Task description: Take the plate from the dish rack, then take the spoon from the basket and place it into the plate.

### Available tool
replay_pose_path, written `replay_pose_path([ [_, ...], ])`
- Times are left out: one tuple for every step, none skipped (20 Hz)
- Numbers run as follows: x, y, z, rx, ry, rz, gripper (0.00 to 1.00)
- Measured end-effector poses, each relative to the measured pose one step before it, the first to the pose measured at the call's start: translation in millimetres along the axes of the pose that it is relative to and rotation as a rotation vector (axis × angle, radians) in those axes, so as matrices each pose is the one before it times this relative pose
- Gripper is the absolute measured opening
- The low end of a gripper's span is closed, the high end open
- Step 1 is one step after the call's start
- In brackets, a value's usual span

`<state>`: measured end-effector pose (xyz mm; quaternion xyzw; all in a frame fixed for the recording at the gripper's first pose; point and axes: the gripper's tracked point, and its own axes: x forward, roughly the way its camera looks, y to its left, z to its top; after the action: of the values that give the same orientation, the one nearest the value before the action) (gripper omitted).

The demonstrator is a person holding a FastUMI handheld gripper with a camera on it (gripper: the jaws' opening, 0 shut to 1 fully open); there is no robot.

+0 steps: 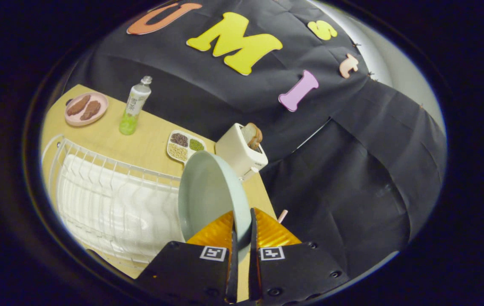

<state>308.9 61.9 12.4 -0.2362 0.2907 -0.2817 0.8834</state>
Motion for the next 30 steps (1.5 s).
replay_pose_path([
  [-1.06,-6.61,-3.70,0.04890,-0.00682,0.02711,0.15],
  [-0.59,-7.86,-2.61,0.05545,-0.01378,0.03023,0.15],
  [-3.55,-7.99,-3.84,0.06028,-0.00620,0.03906,0.15],
  [-5.25,-4.88,-5.26,0.06924,0.00169,0.05487,0.15],
  [-7.15,-3.37,-6.17,0.07919,0.01078,0.07502,0.15],
  [-6.04,-3.49,-7.33,0.06802,0.01252,0.06557,0.15],
  [-7.82,-3.07,-8.31,0.06266,0.01665,0.06786,0.15],
  [-5.34,-5.30,-13.12,0.05147,0.02816,0.05945,0.15],
  [-6.48,-2.51,-14.00,0.05030,0.03288,0.05985,0.15],
  [-6.92,-1.40,-20.66,0.03807,0.03926,0.06745,0.15],
  [-5.56,-0.89,-16.22,0.01232,0.02769,0.05393,0.15],
  [-5.70,-3.03,-19.96,0.02619,0.02089,0.05746,0.15],
  [-6.20,-3.18,-18.40,-0.01360,0.01542,0.05102,0.15],
  [-2.30,-4.70,-19.89,-0.02200,0.01488,0.04331,0.15],
  [-1.56,-3.58,-20.29,-0.01041,0.01870,0.03927,0.15],
  [2.70,-3.09,-18.37,0.00671,0.01832,0.03312,0.15],
  [5.87,-5.35,-19.58,0.02138,0.02746,0.03136,0.15],
  [8.19,-7.13,-14.20,0.01271,0.02091,0.01994,0.15],
  [8.99,-8.14,-9.22,0.01812,0.01320,0.00674,0.15],
  [6.94,-5.29,-6.55,0.00195,-0.00357,0.00160,0.15],
  [5.20,-9.22,-3.52,-0.00905,-0.01346,-0.01000,0.15],
  [2.67,-8.74,-1.28,-0.01650,-0.01927,-0.01295,0.15],
  [5.30,-6.82,-2.03,-0.02921,-0.01596,-0.01883,0.15],
  [5.64,-6.77,-7.39,-0.02206,-0.00767,-0.01305,0.15],
  [3.07,-0.04,-8.65,-0.00115,-0.00014,0.02173,0.15],
  [4.56,0.66,-6.57,-0.00160,0.00245,0.02862,0.15],
  [3.05,-2.16,-2.34,-0.00278,-0.00468,0.01866,0.15],
  [2.67,-4.75,1.14,-0.00130,-0.00954,0.00855,0.16],
  [4.07,-3.25,-1.21,-0.00811,-0.00005,0.00247,0.16],
  [1.65,-2.49,-1.67,-0.01204,-0.00652,0.00535,0.17],
])
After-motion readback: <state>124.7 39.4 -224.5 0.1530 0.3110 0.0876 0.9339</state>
